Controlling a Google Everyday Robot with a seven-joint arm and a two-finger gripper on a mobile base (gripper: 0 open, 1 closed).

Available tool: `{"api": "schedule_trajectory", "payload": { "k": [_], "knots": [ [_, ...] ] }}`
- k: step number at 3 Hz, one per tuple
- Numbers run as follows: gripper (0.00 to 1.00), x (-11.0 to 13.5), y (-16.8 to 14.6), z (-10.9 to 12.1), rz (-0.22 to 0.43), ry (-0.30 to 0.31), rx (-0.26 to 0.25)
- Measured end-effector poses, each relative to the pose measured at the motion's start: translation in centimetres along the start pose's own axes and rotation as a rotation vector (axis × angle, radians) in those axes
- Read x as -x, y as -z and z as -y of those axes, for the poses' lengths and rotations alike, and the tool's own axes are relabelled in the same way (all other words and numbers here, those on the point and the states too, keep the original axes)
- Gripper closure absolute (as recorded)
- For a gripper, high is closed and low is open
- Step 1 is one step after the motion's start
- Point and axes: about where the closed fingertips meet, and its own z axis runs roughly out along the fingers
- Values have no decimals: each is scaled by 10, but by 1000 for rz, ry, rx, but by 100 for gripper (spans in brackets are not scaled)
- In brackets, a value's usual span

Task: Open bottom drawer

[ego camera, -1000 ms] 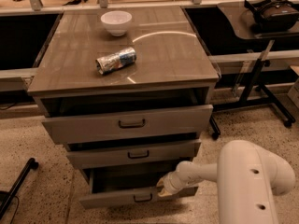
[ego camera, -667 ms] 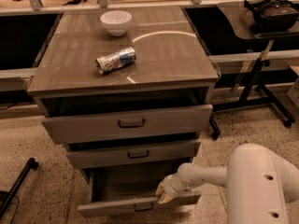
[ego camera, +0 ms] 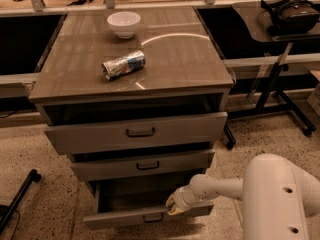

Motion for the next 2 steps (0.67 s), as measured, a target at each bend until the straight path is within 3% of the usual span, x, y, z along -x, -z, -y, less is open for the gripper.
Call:
{"api": "schedule_trajectory", "payload": {
  "k": [1, 2],
  "knots": [
    [85, 0, 0, 0, 0, 0, 0],
    [55, 0, 0, 0, 0, 0, 0]
  ]
}}
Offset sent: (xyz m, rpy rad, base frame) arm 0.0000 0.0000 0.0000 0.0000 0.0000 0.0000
